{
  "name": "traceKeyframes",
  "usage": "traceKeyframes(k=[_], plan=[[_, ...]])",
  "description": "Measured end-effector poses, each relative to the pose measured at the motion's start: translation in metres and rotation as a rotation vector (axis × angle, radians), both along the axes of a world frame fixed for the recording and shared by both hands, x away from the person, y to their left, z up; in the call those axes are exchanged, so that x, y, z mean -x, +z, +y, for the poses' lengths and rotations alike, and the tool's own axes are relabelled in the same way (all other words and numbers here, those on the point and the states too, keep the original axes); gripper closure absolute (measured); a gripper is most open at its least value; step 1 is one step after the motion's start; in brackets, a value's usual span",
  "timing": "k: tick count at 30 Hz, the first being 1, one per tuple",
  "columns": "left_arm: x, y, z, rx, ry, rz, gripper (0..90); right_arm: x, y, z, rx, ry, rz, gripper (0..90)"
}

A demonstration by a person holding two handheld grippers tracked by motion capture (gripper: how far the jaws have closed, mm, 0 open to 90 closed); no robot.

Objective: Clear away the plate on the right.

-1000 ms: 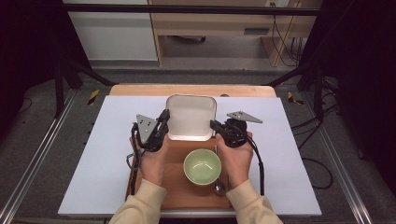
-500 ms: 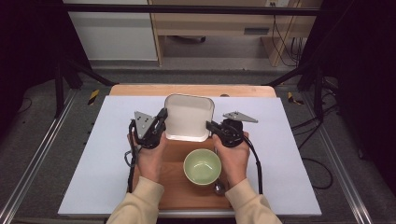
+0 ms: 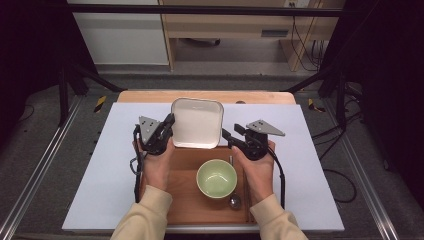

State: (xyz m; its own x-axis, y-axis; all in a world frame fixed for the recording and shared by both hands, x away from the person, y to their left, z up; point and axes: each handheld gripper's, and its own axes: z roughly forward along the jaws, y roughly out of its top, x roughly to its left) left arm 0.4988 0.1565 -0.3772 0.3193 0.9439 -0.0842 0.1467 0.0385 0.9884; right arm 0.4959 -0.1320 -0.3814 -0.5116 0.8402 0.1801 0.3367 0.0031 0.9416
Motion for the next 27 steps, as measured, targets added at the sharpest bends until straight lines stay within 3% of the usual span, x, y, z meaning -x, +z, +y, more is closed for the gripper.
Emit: traceKeyframes(k=[3, 6, 11, 17, 20, 23, 27], plan=[[-0.002, -0.001, 0.004, 0.014, 0.009, 0.009, 89.2, 0.0, -0.001, -0.007, 0.003, -0.011, -0.011, 34.9], [-0.004, -0.001, 0.008, 0.021, 0.014, 0.016, 89.2, -0.002, -0.002, -0.013, 0.004, -0.013, 0.007, 30.5], [-0.005, 0.0, 0.011, 0.026, 0.025, 0.01, 89.3, 0.002, -0.003, -0.021, -0.002, -0.029, -0.031, 26.3], [-0.005, 0.002, 0.017, 0.031, 0.034, 0.01, 89.2, 0.003, -0.006, -0.036, 0.017, -0.064, -0.056, 14.7], [-0.005, 0.003, 0.02, 0.03, 0.04, 0.009, 89.2, 0.004, -0.009, -0.043, 0.051, -0.078, -0.076, 12.6], [-0.005, 0.003, 0.026, 0.034, 0.05, 0.014, 89.3, 0.006, -0.011, -0.047, 0.095, -0.091, -0.068, 12.1], [-0.005, 0.001, 0.035, 0.044, 0.062, 0.024, 89.3, 0.011, -0.017, -0.058, 0.108, -0.099, -0.069, 12.3]])
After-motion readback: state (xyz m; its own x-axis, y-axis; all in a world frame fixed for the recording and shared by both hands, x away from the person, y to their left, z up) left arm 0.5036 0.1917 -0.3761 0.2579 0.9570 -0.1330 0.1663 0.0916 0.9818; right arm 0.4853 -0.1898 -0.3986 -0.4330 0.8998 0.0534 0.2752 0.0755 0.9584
